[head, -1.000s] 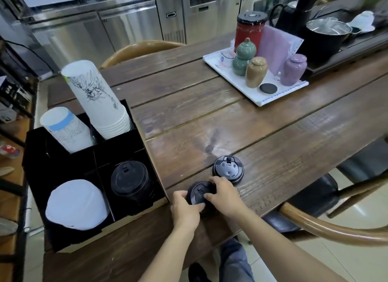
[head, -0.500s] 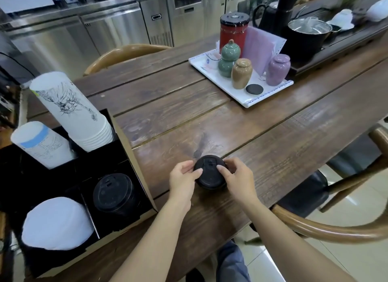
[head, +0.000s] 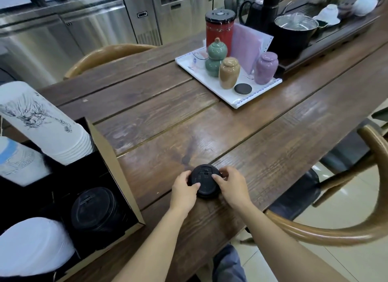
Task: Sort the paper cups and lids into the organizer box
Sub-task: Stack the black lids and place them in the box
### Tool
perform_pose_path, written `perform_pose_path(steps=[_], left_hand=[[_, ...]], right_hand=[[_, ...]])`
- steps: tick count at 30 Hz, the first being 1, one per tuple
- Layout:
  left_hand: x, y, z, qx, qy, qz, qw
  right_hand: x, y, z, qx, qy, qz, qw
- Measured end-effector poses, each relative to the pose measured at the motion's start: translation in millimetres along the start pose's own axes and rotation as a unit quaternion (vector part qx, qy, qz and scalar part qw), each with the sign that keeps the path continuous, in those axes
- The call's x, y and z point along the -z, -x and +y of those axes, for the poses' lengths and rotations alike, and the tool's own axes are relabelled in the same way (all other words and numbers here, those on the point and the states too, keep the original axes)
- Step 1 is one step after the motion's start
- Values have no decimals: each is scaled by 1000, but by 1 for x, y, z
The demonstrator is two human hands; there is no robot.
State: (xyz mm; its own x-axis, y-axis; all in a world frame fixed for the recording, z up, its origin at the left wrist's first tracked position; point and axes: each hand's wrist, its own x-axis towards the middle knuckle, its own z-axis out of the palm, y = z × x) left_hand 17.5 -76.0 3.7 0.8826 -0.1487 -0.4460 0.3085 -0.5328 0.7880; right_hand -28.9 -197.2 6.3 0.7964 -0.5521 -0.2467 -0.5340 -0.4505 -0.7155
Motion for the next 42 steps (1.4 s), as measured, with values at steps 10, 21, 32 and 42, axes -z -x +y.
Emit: perform_pose_path(steps=[10, 21, 32, 42], left_hand=[[-2, -9, 18, 76, 58, 21, 995], [-7, -18, 21, 92, 73, 75, 990], [-10, -26, 21, 154, 89, 66, 982], [14, -10, 38, 178, 259, 9, 949]], right_hand=[[2, -21, 0, -11, -109, -110, 988], [-3, -29, 3, 7, -85, -68, 994], [-15, -41, 11, 5, -39, -86, 995], [-2, -36, -7, 14, -199, -95, 975]])
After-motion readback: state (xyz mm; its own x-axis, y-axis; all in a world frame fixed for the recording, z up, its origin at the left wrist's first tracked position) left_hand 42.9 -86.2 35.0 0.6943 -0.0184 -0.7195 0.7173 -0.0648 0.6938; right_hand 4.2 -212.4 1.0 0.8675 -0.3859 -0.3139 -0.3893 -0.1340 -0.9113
